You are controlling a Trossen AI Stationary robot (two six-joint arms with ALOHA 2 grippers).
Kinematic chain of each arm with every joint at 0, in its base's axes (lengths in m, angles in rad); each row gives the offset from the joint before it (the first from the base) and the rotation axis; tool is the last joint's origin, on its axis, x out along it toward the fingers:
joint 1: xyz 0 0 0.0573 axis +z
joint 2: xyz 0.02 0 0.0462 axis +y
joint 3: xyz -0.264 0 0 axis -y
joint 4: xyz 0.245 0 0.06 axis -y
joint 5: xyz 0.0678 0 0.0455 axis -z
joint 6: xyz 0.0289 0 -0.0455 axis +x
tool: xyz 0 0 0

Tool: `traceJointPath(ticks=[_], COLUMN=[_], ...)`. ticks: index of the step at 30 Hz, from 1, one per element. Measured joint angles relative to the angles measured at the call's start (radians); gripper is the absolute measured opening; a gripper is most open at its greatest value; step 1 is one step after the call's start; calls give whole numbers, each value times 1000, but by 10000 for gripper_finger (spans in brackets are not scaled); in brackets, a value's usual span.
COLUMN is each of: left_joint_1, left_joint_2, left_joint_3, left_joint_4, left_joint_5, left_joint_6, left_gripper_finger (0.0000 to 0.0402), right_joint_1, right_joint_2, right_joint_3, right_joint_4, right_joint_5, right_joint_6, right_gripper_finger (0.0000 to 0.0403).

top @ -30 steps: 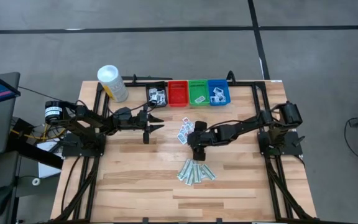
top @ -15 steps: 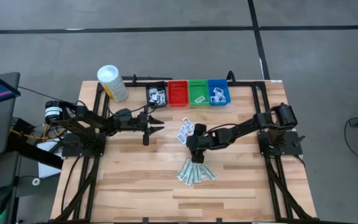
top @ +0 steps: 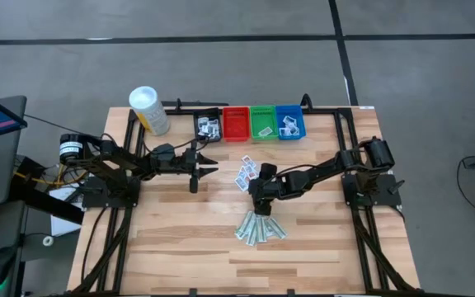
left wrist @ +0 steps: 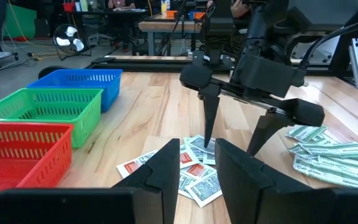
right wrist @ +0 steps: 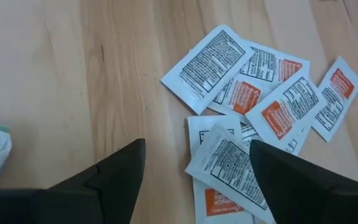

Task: Pick & Place First Aid Supplies
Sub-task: Put the orange ointment pack into the green bin

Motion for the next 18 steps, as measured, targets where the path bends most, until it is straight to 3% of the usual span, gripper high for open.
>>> traceJointPath(ticks=[10,18], left_joint_1=[0,0], left_joint_2=[0,0], left_joint_3=[0,0], left_joint_4=[0,0], left_joint_5=[0,0], left_joint_6=[0,0], left_gripper_finger=[102,102], right_joint_1=[0,-1], right_joint_2=[0,0], right_joint_3=[0,0], right_joint_4=[-9,-17], right_joint_5=[3,4], right_joint_6=[4,4], right_gripper_finger=[266,161])
